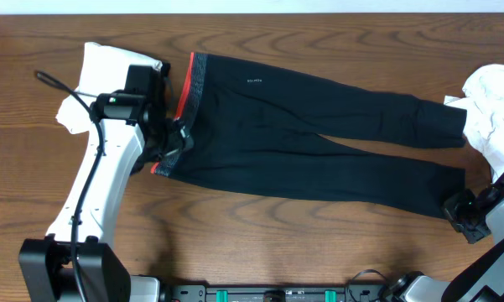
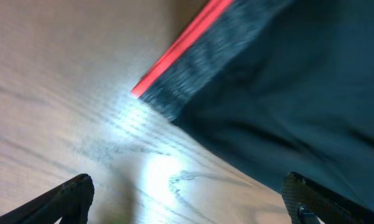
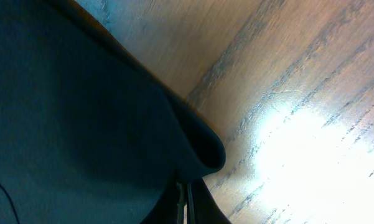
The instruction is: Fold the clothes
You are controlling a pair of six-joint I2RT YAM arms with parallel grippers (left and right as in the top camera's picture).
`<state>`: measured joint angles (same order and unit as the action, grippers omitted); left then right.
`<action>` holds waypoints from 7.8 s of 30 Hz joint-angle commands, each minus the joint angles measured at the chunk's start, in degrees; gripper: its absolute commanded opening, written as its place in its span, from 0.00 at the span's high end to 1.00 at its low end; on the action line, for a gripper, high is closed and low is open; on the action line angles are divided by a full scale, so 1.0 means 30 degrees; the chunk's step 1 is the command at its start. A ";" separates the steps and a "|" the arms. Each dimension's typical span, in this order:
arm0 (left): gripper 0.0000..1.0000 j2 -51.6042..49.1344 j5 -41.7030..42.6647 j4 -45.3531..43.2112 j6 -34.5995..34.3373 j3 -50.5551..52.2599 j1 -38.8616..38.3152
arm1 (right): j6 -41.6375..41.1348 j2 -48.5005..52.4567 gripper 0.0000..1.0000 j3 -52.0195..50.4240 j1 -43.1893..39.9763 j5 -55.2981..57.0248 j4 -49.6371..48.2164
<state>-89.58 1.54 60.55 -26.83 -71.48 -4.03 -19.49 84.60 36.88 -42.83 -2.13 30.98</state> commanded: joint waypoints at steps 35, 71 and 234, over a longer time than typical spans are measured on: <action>0.08 -0.0109 0.2127 -1.0950 -0.5224 0.9428 0.1253 | -0.0270 0.0000 0.65 -0.0335 -0.0080 -0.0291 -0.0699; 0.85 -0.0066 0.2361 -1.1344 -0.3563 0.8582 0.1246 | -0.1071 0.0007 0.99 0.0627 -0.0073 0.0182 0.0073; 0.30 -0.8896 0.0641 -0.3694 0.1617 -1.0608 -0.1923 | 1.1489 0.9340 0.46 1.8921 1.3639 -0.5952 0.3453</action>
<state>-117.14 3.53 47.18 -21.43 -102.35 -10.22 7.35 113.60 92.97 -5.45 -20.53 42.00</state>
